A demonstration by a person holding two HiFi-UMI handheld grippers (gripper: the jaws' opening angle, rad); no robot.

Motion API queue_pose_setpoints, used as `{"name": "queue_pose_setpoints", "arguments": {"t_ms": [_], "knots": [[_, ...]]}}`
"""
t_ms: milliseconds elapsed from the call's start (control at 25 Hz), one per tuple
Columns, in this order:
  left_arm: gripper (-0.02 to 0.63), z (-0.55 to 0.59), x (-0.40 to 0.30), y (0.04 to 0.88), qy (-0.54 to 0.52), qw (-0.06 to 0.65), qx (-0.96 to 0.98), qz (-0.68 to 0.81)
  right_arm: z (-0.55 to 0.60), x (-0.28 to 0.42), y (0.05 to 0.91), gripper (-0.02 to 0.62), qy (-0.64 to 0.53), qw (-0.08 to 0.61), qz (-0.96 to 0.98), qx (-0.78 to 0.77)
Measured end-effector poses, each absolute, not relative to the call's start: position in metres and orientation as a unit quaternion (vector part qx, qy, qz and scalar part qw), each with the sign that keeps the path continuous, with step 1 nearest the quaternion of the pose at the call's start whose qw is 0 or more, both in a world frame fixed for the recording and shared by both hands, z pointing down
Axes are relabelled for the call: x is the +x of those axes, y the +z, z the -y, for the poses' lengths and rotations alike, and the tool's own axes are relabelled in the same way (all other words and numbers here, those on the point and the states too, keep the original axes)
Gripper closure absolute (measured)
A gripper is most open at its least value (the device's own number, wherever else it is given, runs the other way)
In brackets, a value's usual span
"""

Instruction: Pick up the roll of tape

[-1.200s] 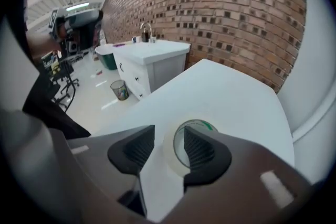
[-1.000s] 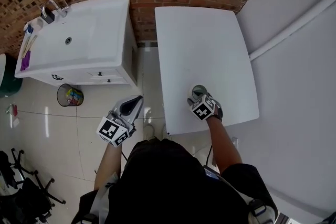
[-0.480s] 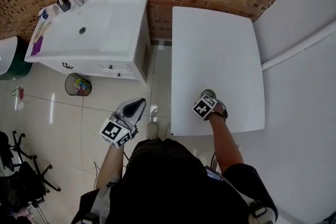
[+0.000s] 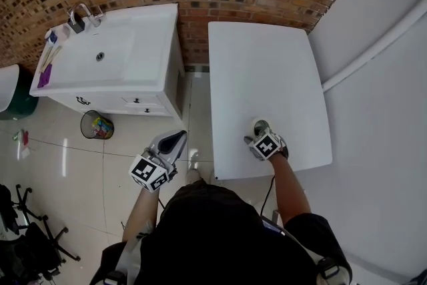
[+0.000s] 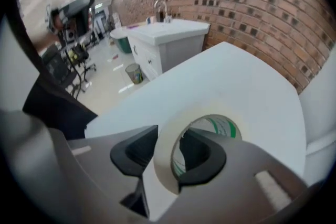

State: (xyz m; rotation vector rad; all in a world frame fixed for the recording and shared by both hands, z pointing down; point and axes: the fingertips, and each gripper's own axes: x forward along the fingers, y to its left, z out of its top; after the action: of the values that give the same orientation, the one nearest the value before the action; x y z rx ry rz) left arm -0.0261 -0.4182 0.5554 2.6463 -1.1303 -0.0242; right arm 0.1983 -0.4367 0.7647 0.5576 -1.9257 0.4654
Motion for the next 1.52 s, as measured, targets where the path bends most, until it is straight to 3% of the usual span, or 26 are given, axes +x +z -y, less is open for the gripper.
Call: {"name": "queue_pose_setpoints", "arguments": {"t_ms": [200,600,1080,1520], "knots": [[0.604,0.424,-0.013,0.546,-0.011,0.117,0.922,0.368,0.45,0.206,0.722,0.488,0.273,0.321,0.856,0.301],[0.604,0.433,0.039,0.529,-0.028,0.118,0.944,0.308,0.424,0.23,0.613,0.489,0.32,-0.015,0.889,0.328],[0.604,0.415,0.104,0.526,-0.025,0.131,0.956,0.263,0.388,0.266,0.534,0.492,0.268,-0.112,0.902,0.32],[0.604,0.387,0.082,0.513,-0.044,0.115,0.966,0.229,0.347,0.251,0.512,0.492,0.259,-0.148,0.887,0.352]]}}
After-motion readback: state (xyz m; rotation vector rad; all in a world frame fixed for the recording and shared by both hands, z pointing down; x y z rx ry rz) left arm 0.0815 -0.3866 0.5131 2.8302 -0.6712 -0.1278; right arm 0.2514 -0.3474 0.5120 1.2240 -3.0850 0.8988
